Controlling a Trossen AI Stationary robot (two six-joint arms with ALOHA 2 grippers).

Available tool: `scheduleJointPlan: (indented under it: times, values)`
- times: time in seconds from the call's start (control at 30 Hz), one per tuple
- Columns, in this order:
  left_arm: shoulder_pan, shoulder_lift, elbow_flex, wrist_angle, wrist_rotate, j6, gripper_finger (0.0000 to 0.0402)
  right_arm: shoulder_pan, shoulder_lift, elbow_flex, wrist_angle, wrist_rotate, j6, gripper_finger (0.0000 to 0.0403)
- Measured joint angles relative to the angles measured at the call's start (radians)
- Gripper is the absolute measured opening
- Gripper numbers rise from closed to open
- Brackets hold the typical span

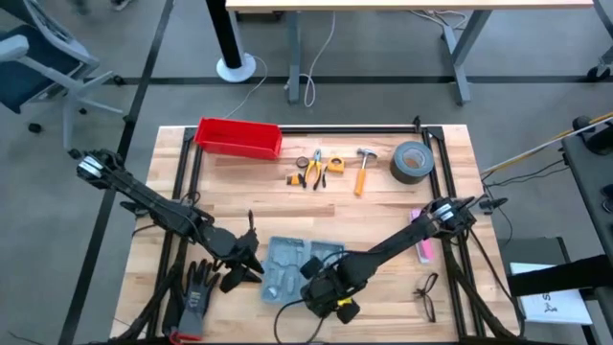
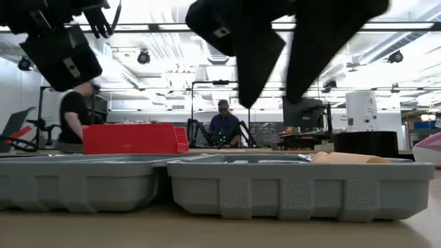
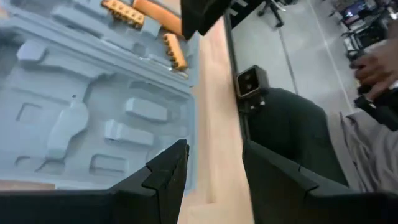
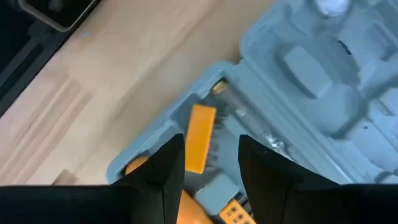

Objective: Prefit tool cases
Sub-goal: Put the set of interchangeable screwdriver bits into the gray toolbox

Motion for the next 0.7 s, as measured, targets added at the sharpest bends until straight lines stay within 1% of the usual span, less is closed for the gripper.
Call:
scheduleJointPlan:
  times: [0.13, 0.3, 0.5, 0.7]
  values:
    - [0.001, 0.004, 0.000, 0.013, -0.013, -0.011, 0.0162, -0.002, 0.000, -0.003, 0.019, -0.001, 0.032, 0.0125]
    - [0.001, 0.004, 0.000, 0.008, -0.023, -0.025, 0.0162, -0.001, 0.002, -0.037, 0.054, -0.004, 0.071, 0.0137]
    - [0.000, 0.004, 0.000, 0.005, -0.024, -0.034, 0.0162, -0.002, 0.002, -0.064, 0.070, 0.000, 0.075, 0.0147]
    - [0.000, 0.004, 0.000, 0.001, -0.029, -0.037, 0.0162, -0.005, 0.051, -0.065, 0.064, -0.007, 0.069, 0.0140]
